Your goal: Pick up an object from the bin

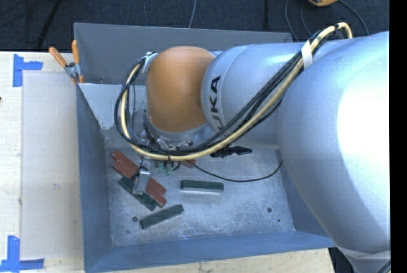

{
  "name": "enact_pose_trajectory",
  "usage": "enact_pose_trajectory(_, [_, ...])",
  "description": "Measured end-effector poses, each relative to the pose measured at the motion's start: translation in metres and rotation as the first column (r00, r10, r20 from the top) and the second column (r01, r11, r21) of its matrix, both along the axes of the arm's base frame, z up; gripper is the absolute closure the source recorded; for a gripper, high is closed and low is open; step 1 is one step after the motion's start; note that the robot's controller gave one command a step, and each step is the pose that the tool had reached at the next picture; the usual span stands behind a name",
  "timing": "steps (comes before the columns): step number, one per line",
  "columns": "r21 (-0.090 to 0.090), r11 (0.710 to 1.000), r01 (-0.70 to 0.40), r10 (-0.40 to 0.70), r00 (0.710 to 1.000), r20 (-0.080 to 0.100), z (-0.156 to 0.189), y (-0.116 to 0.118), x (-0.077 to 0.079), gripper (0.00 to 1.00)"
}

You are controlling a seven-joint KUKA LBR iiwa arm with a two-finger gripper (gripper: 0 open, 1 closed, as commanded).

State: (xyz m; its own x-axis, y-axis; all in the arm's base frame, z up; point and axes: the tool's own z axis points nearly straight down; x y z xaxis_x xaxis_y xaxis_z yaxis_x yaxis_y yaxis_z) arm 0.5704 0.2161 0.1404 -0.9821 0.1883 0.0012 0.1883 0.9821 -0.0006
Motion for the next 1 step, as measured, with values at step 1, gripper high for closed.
enact_pose_trajectory(1, [0.001, 1.000, 0.024, -0.024, 1.000, 0.005, -0.0497, -0.0002, -0.0019, 0.00])
